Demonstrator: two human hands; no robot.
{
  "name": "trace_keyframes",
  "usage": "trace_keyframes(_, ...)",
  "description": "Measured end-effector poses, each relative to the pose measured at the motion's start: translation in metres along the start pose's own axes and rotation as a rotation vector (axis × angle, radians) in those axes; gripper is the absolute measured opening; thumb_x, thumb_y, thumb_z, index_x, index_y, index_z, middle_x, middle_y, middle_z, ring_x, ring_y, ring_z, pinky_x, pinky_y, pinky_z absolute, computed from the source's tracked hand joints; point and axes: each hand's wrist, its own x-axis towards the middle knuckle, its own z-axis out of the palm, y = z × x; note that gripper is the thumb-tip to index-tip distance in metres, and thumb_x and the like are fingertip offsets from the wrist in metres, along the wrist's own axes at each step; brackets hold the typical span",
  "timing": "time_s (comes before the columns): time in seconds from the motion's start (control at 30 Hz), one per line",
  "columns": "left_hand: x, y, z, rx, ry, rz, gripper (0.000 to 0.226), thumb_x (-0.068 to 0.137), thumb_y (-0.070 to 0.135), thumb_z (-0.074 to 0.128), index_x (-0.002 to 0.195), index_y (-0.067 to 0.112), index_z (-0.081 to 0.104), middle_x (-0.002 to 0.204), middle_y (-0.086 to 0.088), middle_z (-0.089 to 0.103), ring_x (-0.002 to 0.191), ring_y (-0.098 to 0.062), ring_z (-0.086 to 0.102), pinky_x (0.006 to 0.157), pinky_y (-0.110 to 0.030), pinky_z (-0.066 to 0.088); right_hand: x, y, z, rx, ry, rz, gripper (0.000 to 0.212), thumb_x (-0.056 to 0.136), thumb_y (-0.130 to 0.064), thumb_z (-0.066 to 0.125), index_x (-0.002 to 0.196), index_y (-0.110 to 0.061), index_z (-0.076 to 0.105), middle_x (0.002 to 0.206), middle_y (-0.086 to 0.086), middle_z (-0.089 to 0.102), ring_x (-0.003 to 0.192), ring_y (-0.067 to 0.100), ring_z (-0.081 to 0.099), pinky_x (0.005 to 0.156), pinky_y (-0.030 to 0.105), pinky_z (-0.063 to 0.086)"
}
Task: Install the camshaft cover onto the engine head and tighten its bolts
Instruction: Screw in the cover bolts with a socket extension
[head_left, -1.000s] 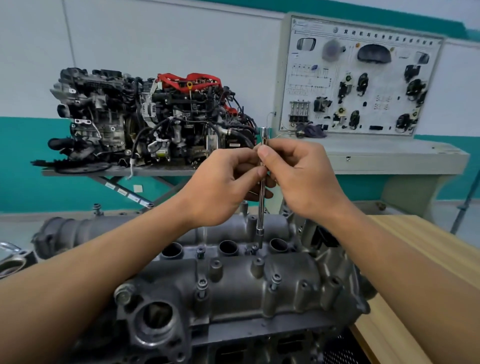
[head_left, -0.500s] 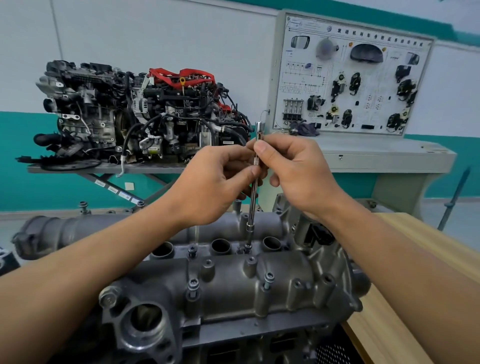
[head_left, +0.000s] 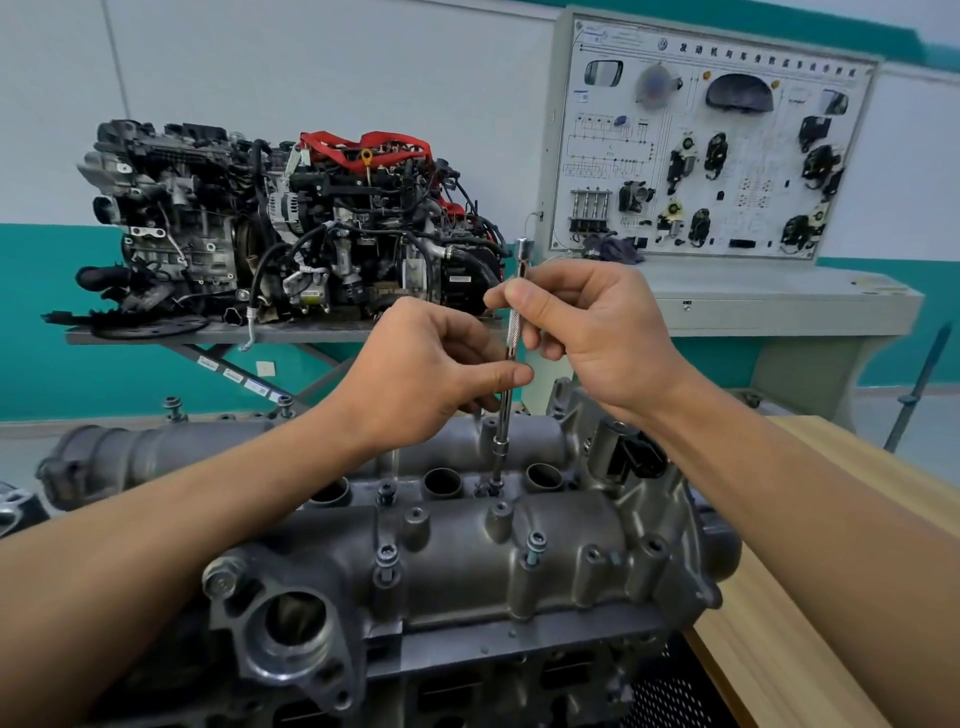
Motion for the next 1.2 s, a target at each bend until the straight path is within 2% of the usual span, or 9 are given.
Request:
trace_keyframes(0.17,-0.001,0.0,0.002,0.023,-0.091,0.031,0.018,0.082,0.025,0.075,0.089,0.008,0.075,0.081,-0.013,0.077,0.079,-0.036,0.074,0.075,-0.049,0.061,-0.002,0.005,-0.002,0.038,0.127,0.011,0.017,0.085,-0.009,0.077,0.073,-0.01,0.064,0.059,0.012,0.066,0.044,0.011,0.054,0.045,0.016,0.043)
trace_keyframes(0.33,-0.002,0.0,0.001,0.059,-0.214,0.062,0.017,0.096,0.011,0.061,0.103,-0.002,0.071,0.09,-0.009,0.078,0.089,-0.013,0.075,0.082,-0.032,0.061,-0.006,0.001,-0.001,0.086,-0.059,0.024,0.014,0.096,-0.02,0.057,0.096,-0.015,0.07,0.091,0.002,0.077,0.05,0.008,0.047,0.05,0.017,0.044)
trace_keyframes(0.47,-0.005,0.004,0.001,0.068,-0.226,0.05,0.017,0.099,0.01,0.057,0.102,0.002,0.071,0.092,-0.006,0.078,0.089,-0.014,0.075,0.079,-0.022,0.057,-0.007,0.002,-0.004,0.08,-0.115,0.029,0.019,0.099,-0.014,0.05,0.097,-0.012,0.069,0.094,0.004,0.077,0.053,0.01,0.046,0.054,0.021,0.046)
trace_keyframes(0.63,-0.006,0.004,0.004,0.161,-0.2,0.023,0.039,0.077,0.041,0.077,0.087,0.004,0.075,0.078,-0.021,0.073,0.066,-0.032,0.065,0.073,-0.057,0.056,-0.005,0.001,-0.002,-0.078,0.008,-0.024,0.021,0.095,-0.012,0.065,0.075,-0.01,0.073,0.074,0.008,0.075,0.045,0.011,0.056,0.046,0.022,0.048)
trace_keyframes(0.73,-0.003,0.002,0.004,0.139,-0.135,-0.006,0.043,0.066,0.043,0.082,0.08,0.003,0.076,0.07,-0.015,0.074,0.06,-0.023,0.065,0.065,-0.049,0.06,-0.005,0.002,-0.001,-0.054,0.107,0.0,0.026,0.085,-0.015,0.078,0.067,-0.001,0.066,0.064,0.017,0.07,0.039,0.015,0.056,0.041,0.024,0.047)
trace_keyframes(0.83,-0.003,0.002,0.004,0.147,-0.165,0.011,0.029,0.076,0.03,0.082,0.08,0.002,0.075,0.069,-0.009,0.074,0.059,-0.021,0.069,0.063,-0.037,0.062,-0.005,0.005,0.0,-0.082,0.179,0.004,0.043,0.079,-0.02,0.083,0.067,0.009,0.055,0.062,0.029,0.064,0.037,0.017,0.053,0.039,0.023,0.042)
trace_keyframes(0.97,-0.003,0.004,0.002,0.119,-0.257,-0.02,0.02,0.092,0.011,0.068,0.087,-0.008,0.07,0.081,-0.022,0.074,0.08,-0.041,0.071,0.076,-0.048,0.06,-0.007,0.002,-0.005,-0.013,-0.001,0.054,0.022,0.095,-0.021,0.065,0.08,-0.006,0.07,0.079,0.015,0.074,0.045,0.014,0.055,0.045,0.022,0.046)
trace_keyframes(1.1,-0.004,0.006,-0.002,0.114,-0.334,-0.057,0.016,0.097,0.003,0.059,0.098,-0.009,0.069,0.091,-0.013,0.078,0.086,-0.025,0.075,0.079,-0.033,0.062,-0.012,0.002,-0.01,0.067,-0.161,0.083,0.015,0.097,-0.014,0.054,0.099,-0.012,0.069,0.093,0.005,0.077,0.052,0.011,0.057,0.055,0.026,0.053)
trace_keyframes(1.2,-0.006,0.004,-0.002,0.149,-0.327,-0.047,0.019,0.095,0.013,0.066,0.095,-0.005,0.072,0.087,-0.017,0.076,0.08,-0.021,0.073,0.081,-0.048,0.06,-0.011,0.001,-0.006,0.0,-0.129,0.047,0.014,0.097,-0.006,0.059,0.089,-0.008,0.07,0.083,0.008,0.076,0.049,0.015,0.062,0.051,0.03,0.055)
